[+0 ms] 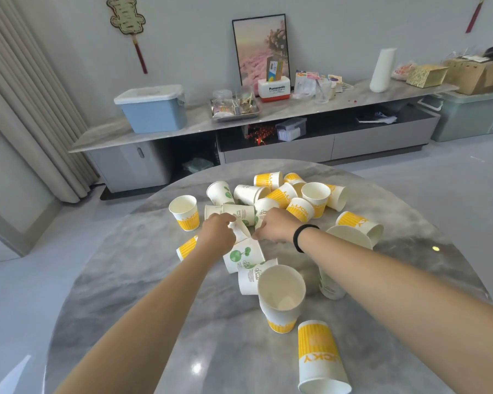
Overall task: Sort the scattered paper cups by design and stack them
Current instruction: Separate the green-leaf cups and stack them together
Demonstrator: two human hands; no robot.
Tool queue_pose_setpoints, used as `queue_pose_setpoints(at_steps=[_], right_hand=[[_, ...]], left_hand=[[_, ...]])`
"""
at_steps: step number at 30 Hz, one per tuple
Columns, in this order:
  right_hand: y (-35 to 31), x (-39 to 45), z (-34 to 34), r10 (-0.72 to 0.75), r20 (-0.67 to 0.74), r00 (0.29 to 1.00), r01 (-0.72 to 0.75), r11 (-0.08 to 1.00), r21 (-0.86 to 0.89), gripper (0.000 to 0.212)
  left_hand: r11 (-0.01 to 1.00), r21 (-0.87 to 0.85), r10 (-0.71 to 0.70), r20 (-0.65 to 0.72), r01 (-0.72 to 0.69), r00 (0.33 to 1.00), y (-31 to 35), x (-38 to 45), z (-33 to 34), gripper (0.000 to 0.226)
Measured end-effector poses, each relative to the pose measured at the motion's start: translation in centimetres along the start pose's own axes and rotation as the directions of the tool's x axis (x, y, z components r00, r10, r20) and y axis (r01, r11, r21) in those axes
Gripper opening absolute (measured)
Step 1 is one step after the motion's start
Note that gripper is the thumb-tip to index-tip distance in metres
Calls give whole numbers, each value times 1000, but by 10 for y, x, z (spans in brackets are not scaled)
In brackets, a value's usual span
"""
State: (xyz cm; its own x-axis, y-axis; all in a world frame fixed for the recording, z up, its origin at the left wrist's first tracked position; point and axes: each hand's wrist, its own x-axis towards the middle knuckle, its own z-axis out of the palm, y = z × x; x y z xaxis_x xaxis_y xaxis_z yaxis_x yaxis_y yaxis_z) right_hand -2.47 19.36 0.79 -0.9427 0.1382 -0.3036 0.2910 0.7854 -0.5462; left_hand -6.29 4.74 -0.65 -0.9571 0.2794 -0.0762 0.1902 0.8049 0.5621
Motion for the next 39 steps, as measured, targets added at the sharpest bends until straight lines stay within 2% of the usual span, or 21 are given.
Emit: queue_pose_setpoints(at_steps=[4, 8, 12, 14, 17, 19, 22, 24, 26, 28, 30, 33, 35, 37, 39], right_hand=[[1, 12, 12, 113, 121, 986, -124, 988, 87, 28], [2, 16, 20, 156, 133, 979, -174, 975, 135, 25], [-1, 11, 16, 107, 119, 987, -130, 972, 197, 21], [-4, 5, 12, 52, 116, 992, -76, 974, 213, 27], [-9, -4, 8, -7, 136, 991, -28, 968, 249, 20], [-9, -8, 8, 11, 119, 993, -34, 980, 197, 22], [-4, -12, 10, 66, 86, 994, -56, 991, -121, 36], [0, -16, 13, 143, 131, 981, -106, 962, -253, 37], [2, -18, 17, 204, 203, 958, -142, 948, -283, 34], [1, -19, 21, 227, 218, 949, -179, 959, -221, 31], [3, -14, 25, 237, 187, 953, -223, 970, -96, 25], [1, -8, 24, 243, 103, 965, -255, 958, 133, 3], [-4, -4, 15, 190, 20, 982, -191, 969, 157, 13], [-8, -2, 4, 144, -102, 984, -135, 986, 94, 27], [-12, -2, -7, 123, -198, 973, -104, 989, 106, 30]], left_hand=[[998, 57, 40, 2, -40, 999, -7, 0, 4, 38], [995, 1, 102, 85, -103, 991, -15, -12, 6, 30], [984, 60, 155, 138, -165, 978, -21, -19, 5, 50], [979, 127, 139, 149, -158, 979, -21, -20, 1, 61], [979, 156, 106, 167, -132, 980, -21, -24, -2, 69], [979, 167, 90, 145, -114, 985, -22, -28, -3, 70], [988, 142, 53, 114, -69, 992, -27, -31, -2, 73], [993, 101, 41, 131, -54, 990, -31, -34, 0, 80], [997, 49, 48, 140, -56, 989, -34, -38, 1, 84], [998, -17, 59, 125, -57, 990, -37, -40, 0, 86], [996, -55, 70, 112, -65, 991, -39, -41, -3, 86], [994, -76, 84, 105, -76, 991, -43, -42, -8, 87], [994, -73, 90, 107, -83, 990, -45, -43, -13, 85], [994, -77, 81, 119, -72, 990, -48, -43, -16, 80], [994, -89, 72, 134, -60, 988, -50, -42, -19, 78]])
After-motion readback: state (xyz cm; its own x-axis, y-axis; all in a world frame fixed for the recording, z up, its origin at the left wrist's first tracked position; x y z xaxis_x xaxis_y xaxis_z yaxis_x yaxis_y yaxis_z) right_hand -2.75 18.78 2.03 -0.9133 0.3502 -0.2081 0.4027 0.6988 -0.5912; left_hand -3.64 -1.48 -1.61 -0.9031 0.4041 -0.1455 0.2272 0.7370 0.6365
